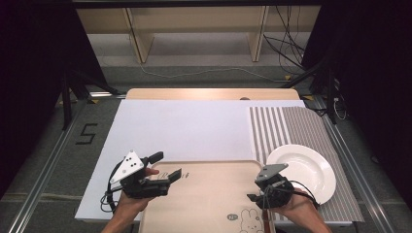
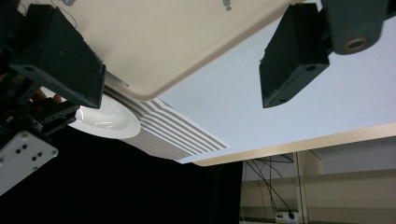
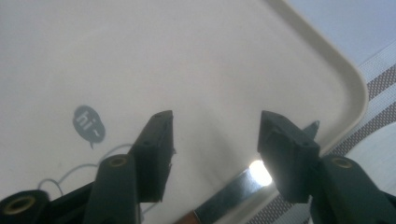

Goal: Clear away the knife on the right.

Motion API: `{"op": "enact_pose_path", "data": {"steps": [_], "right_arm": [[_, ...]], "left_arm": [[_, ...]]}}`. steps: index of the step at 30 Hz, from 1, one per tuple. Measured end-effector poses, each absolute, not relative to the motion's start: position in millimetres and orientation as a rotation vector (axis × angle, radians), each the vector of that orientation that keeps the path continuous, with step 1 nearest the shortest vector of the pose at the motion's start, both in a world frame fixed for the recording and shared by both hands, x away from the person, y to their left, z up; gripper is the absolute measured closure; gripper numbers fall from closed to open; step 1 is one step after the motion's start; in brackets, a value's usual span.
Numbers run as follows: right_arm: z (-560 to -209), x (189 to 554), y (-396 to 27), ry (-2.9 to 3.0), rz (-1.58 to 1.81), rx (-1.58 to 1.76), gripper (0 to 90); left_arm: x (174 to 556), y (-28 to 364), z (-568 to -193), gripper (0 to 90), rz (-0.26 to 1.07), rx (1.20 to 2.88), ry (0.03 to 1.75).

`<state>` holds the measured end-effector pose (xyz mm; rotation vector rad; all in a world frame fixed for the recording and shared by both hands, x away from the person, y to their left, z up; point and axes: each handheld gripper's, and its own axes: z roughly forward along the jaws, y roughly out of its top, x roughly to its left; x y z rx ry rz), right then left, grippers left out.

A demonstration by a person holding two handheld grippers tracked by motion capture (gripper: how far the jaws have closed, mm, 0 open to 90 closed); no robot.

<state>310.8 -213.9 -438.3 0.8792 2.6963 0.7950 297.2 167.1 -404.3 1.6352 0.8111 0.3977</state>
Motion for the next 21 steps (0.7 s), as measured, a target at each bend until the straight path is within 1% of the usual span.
{"op": "enact_pose_path", "data": {"steps": [2,7,13,21], "right_arm": [[-434.6,310.0,-214.1,2.66,0.858,0.891,40.2],[-425.3,306.6,-214.1,2.595,0.998,0.904,33.7],[-420.3,301.7,-211.7,2.547,1.082,0.863,29.3],[-417.4,298.3,-210.1,2.522,1.123,0.838,27.0]], "left_arm": [[296.9,167.2,-404.2,14.5,0.398,1.635,0.809],[296.8,167.5,-404.2,14.5,0.399,1.637,0.809],[297.0,167.1,-404.3,14.5,0.399,1.637,0.809],[297.0,167.0,-404.4,14.5,0.399,1.64,0.807]]}}
